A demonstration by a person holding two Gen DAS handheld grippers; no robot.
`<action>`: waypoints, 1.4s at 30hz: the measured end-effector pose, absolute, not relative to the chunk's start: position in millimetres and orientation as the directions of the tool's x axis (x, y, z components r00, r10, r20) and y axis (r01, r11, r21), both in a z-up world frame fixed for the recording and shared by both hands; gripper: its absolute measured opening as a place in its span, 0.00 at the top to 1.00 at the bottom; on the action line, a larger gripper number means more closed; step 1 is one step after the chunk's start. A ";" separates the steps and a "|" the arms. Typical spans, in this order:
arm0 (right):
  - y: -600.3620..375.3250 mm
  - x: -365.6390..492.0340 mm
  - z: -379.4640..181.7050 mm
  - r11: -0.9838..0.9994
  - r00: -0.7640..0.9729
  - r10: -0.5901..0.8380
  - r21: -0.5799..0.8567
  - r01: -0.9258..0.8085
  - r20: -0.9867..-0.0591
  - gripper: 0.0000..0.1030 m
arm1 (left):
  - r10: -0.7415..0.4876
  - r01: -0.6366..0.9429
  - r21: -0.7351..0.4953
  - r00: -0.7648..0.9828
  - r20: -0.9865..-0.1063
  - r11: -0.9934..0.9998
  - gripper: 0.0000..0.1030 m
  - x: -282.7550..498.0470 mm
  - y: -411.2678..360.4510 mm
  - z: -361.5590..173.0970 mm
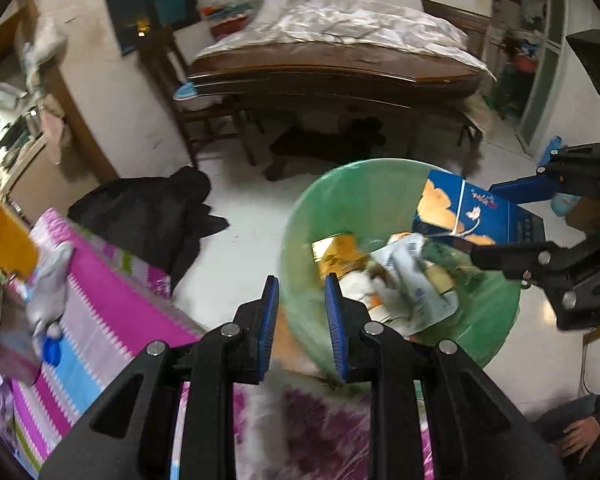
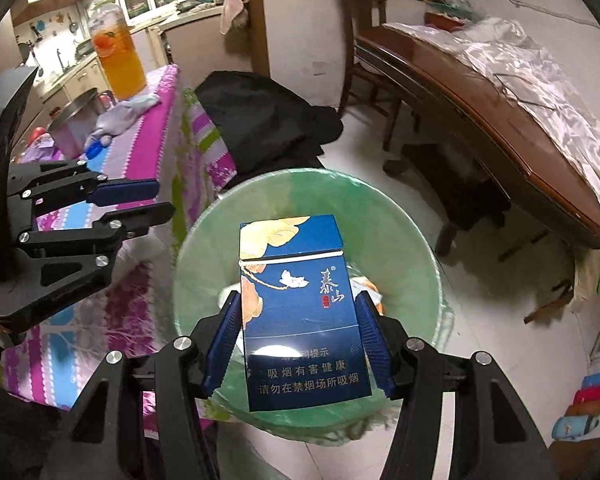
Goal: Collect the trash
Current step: 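Carry the cigarette box and white mask over the green bin with both tools, then open both tools to drop the cigarette box and mask into the bin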
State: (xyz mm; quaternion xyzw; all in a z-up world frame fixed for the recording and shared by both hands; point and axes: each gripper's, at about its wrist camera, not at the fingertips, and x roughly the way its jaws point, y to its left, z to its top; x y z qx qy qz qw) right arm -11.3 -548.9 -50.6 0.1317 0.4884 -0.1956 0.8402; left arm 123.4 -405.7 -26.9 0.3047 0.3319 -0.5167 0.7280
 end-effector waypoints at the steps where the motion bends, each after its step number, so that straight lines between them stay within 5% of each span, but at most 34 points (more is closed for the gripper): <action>1: -552.8 -14.7 -53.2 0.884 0.435 -0.207 0.023 0.466 -0.876 0.43 | -0.548 0.957 0.098 0.238 -0.802 0.273 0.78 121.5 -410.7 -28.8; 36: -599.1 -28.2 -71.8 0.837 0.253 -0.177 -0.010 0.547 -0.951 0.43 | -0.463 0.968 0.192 0.246 -0.851 0.161 0.79 94.9 -481.7 -58.5; 38: -598.7 -26.9 -73.6 0.844 0.259 -0.167 -0.002 0.536 -0.951 0.39 | -0.460 0.965 0.214 0.261 -0.849 0.152 0.67 91.8 -482.6 -60.2; 39: -599.9 -27.5 -74.6 0.840 0.254 -0.174 -0.009 0.543 -0.951 0.37 | -0.457 0.962 0.225 0.271 -0.847 0.154 0.49 89.8 -483.5 -61.1; 42: -602.1 -29.3 -75.8 0.833 0.261 -0.175 -0.001 0.554 -0.949 0.37 | -0.462 0.954 0.259 0.299 -0.835 0.149 0.48 86.4 -481.3 -63.3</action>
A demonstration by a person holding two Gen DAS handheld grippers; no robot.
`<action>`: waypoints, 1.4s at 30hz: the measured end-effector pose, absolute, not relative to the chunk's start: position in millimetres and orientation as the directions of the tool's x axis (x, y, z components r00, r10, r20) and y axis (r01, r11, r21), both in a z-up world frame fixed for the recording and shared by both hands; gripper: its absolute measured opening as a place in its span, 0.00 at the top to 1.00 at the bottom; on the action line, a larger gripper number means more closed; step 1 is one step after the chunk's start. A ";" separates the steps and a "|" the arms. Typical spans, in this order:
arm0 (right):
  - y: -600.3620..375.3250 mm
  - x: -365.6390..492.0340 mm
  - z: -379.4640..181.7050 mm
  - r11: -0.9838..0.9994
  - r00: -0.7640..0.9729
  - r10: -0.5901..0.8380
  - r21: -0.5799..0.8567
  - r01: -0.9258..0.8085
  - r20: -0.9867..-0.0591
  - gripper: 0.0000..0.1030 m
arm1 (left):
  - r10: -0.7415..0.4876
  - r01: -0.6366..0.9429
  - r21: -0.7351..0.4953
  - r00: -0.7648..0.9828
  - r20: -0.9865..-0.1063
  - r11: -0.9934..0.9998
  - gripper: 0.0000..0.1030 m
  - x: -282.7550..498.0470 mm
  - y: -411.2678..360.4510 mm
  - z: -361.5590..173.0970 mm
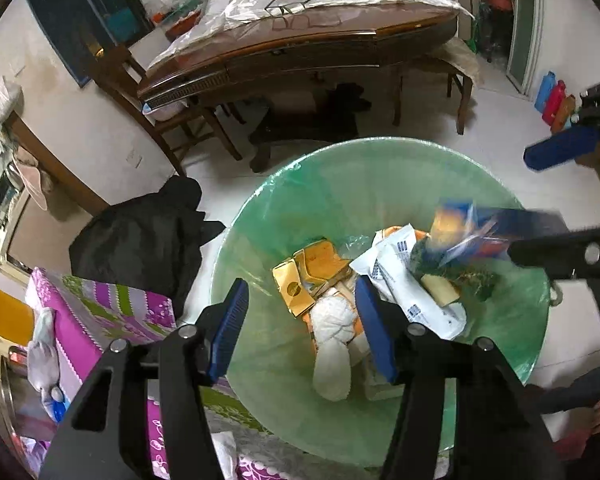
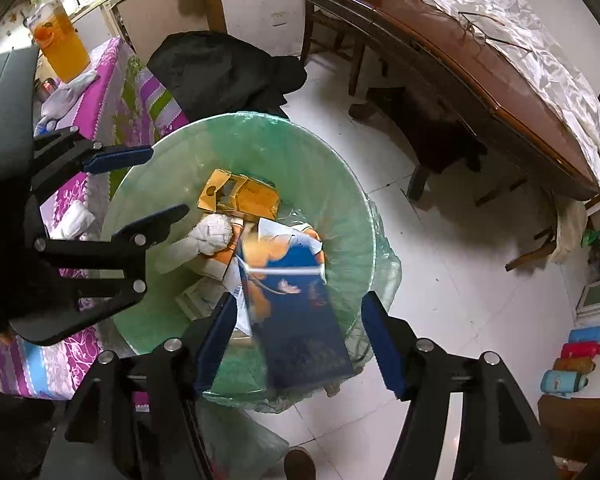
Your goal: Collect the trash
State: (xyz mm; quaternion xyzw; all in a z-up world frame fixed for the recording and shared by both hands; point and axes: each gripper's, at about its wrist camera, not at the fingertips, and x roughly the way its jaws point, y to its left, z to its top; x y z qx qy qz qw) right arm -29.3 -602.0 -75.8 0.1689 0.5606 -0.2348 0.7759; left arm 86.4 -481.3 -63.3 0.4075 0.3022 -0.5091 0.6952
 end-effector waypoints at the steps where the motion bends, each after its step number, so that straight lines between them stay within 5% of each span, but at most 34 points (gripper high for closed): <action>1: -602.5 -30.0 -75.1 0.832 0.268 -0.175 0.003 0.555 -0.947 0.37 | -0.461 0.954 0.260 0.300 -0.835 0.150 0.48 87.0 -480.8 -63.3; 24: -590.6 -50.8 -65.3 0.760 0.393 -0.268 0.057 0.647 -0.880 0.39 | -0.500 0.917 0.269 0.388 -0.775 0.295 0.48 104.2 -443.1 -53.8; 33: -547.1 -103.2 -29.1 0.616 0.528 -0.545 0.115 0.779 -0.651 0.16 | -0.589 0.876 0.246 0.465 -0.661 0.415 0.42 92.9 -398.1 -24.1; 42: -491.6 -131.5 -13.8 0.540 0.503 -0.744 0.049 0.840 -0.440 0.05 | -0.699 0.883 0.184 0.457 -0.550 0.432 0.14 73.0 -365.8 -0.6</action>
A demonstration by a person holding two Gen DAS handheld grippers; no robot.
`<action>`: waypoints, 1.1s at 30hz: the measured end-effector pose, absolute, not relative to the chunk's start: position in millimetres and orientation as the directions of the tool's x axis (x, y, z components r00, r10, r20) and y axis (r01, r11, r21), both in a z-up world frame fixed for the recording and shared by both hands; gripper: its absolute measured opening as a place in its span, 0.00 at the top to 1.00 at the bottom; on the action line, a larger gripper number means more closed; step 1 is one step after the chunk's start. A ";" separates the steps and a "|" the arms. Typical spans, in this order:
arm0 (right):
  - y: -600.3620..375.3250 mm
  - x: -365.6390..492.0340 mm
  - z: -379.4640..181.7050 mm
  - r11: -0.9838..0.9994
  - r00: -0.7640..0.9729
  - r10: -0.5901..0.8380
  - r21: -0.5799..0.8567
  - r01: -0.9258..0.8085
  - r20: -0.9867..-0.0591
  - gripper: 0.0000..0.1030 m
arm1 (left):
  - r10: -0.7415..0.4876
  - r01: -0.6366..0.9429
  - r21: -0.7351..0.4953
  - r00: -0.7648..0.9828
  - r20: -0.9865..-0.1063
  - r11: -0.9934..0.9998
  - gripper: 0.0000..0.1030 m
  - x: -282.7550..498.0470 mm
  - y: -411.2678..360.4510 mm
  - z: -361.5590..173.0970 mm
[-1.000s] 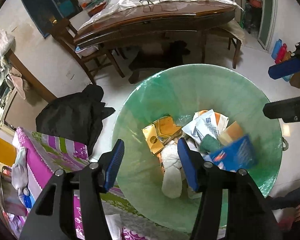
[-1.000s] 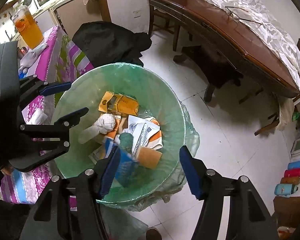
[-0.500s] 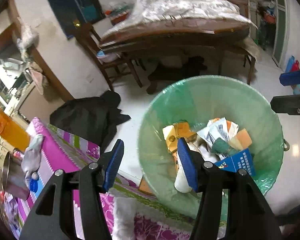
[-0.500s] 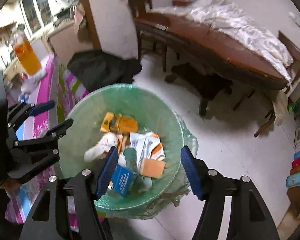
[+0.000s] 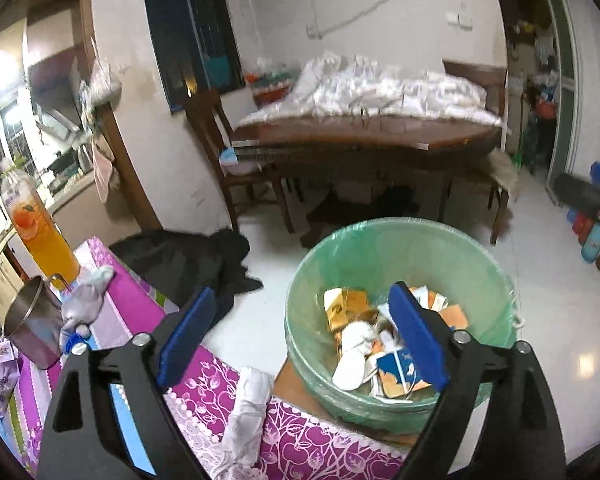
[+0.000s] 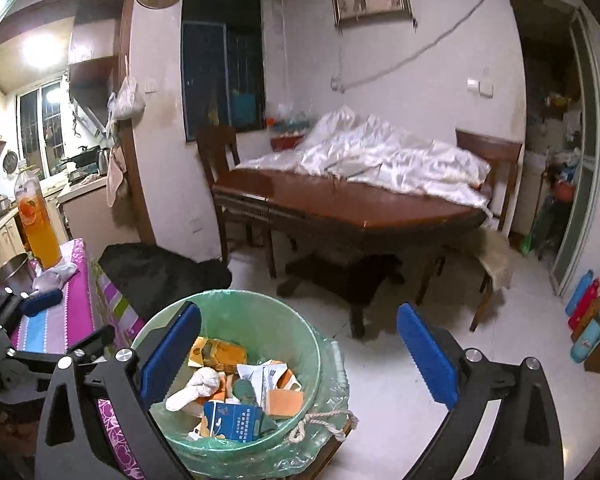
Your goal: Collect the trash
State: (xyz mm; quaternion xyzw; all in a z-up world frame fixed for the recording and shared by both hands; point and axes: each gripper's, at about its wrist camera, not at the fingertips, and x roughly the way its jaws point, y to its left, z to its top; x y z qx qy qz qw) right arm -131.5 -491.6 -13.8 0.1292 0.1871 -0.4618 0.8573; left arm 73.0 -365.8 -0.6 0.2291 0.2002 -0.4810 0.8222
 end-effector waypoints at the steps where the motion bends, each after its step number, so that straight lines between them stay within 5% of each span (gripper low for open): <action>1: -485.7 -130.5 -13.0 0.546 0.511 -0.747 0.045 0.837 -0.426 0.05 | -0.712 0.881 0.188 0.463 -0.527 0.434 0.10 69.6 -361.7 3.0; 13: -424.0 -141.4 0.4 0.539 0.503 -0.776 0.014 0.842 -0.381 0.05 | -0.781 0.897 0.181 0.440 -0.443 0.402 0.06 43.4 -319.7 11.2; 33: -342.0 -148.0 17.8 0.597 0.543 -0.781 -0.115 0.794 -0.309 0.05 | -0.778 0.896 0.201 0.443 -0.445 0.395 0.06 37.0 -245.0 1.9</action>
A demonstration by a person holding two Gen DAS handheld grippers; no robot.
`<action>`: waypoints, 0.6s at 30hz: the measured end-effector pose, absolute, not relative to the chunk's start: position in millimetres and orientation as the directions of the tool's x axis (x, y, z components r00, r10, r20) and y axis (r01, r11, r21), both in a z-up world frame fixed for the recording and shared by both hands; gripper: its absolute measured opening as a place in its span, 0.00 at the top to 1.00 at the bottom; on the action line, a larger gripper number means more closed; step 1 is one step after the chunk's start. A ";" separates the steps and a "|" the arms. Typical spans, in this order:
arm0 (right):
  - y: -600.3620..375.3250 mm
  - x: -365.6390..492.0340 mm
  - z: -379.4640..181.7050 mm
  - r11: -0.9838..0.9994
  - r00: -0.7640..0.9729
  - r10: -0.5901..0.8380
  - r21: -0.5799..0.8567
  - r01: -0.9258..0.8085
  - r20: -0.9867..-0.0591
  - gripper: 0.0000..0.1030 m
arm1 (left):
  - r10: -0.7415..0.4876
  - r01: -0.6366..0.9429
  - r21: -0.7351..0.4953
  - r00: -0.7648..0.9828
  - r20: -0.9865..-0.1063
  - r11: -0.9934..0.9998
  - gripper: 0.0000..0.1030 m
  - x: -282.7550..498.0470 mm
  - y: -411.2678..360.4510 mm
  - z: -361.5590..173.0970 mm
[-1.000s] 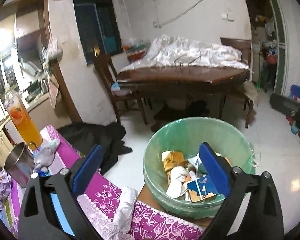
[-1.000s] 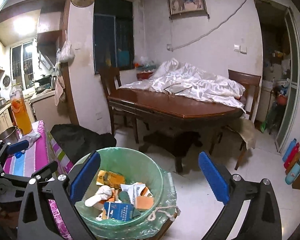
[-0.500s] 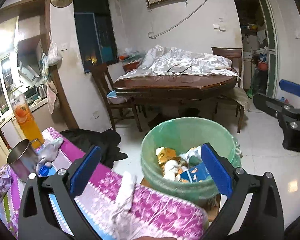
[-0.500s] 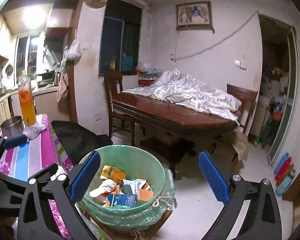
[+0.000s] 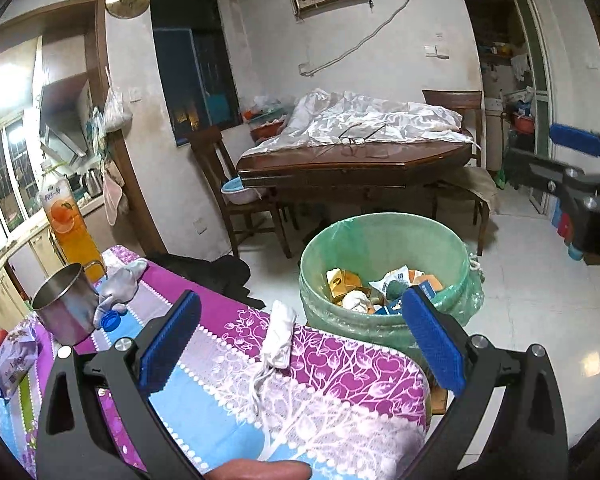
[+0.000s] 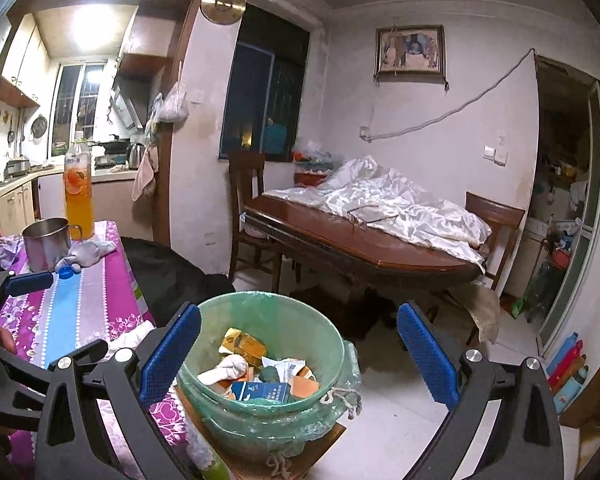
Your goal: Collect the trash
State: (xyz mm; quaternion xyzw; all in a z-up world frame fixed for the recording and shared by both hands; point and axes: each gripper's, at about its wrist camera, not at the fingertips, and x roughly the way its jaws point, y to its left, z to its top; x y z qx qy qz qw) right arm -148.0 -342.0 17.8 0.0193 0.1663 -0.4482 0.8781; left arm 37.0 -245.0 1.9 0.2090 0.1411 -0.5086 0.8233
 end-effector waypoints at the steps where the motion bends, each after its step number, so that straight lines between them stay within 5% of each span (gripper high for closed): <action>1: -338.9 -149.0 18.5 0.591 0.539 -0.787 -0.117 0.798 -0.301 0.05 | -0.779 0.894 0.208 0.448 -0.438 0.397 0.06 35.4 -243.0 2.3; 18: -347.0 -164.2 2.1 0.552 0.483 -0.789 -0.092 0.829 -0.379 0.05 | -0.812 0.912 0.135 0.406 -0.419 0.387 0.06 33.2 -232.7 9.9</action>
